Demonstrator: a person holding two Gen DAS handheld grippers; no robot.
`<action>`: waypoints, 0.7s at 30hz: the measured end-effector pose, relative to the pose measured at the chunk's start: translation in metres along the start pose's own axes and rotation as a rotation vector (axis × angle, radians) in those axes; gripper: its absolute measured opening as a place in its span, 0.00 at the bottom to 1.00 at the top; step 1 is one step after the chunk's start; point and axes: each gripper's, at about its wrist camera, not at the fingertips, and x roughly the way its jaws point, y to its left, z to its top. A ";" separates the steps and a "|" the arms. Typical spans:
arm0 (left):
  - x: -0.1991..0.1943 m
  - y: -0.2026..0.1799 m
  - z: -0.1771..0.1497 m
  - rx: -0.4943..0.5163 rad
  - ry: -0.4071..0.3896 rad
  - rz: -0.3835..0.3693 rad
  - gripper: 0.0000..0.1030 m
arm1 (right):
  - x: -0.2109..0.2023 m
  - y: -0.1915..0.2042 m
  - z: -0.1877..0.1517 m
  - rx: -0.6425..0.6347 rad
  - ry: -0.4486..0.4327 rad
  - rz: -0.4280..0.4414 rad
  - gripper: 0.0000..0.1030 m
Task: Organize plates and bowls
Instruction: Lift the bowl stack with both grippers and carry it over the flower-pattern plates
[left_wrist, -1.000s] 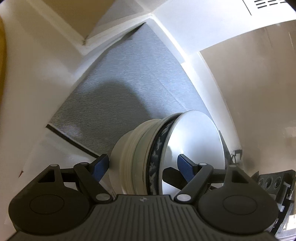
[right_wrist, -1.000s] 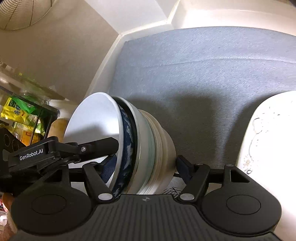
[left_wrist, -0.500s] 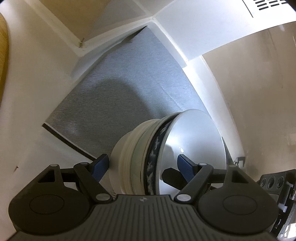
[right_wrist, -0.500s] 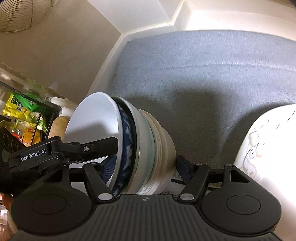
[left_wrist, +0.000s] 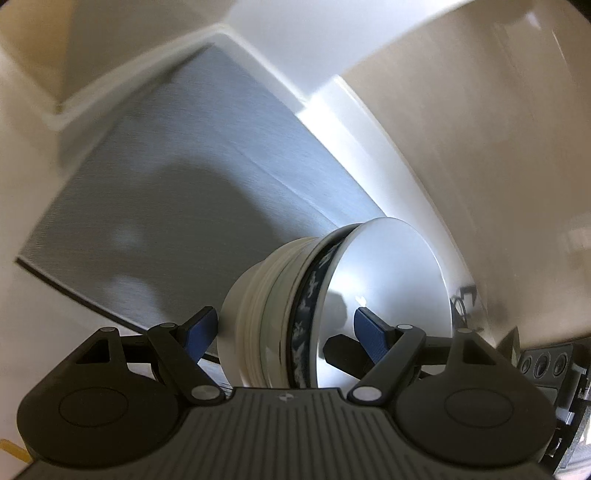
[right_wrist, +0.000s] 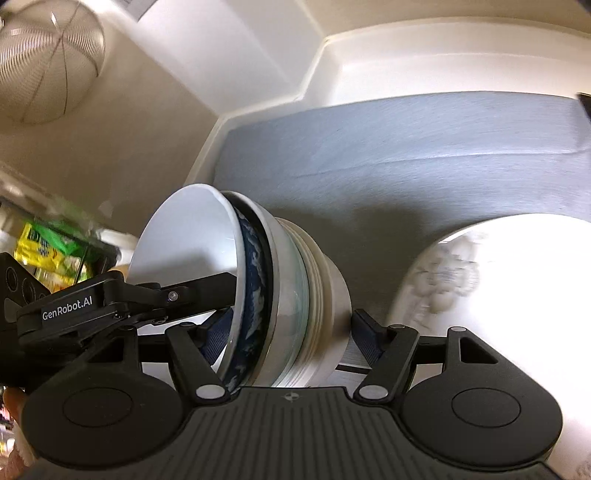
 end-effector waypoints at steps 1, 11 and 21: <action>0.002 -0.005 -0.001 0.011 0.005 -0.004 0.82 | -0.006 -0.004 -0.002 0.010 -0.012 -0.005 0.70; 0.036 -0.062 -0.026 0.136 0.088 -0.048 0.82 | -0.065 -0.057 -0.028 0.116 -0.108 -0.058 0.70; 0.074 -0.097 -0.053 0.208 0.174 -0.044 0.82 | -0.093 -0.109 -0.054 0.218 -0.137 -0.098 0.70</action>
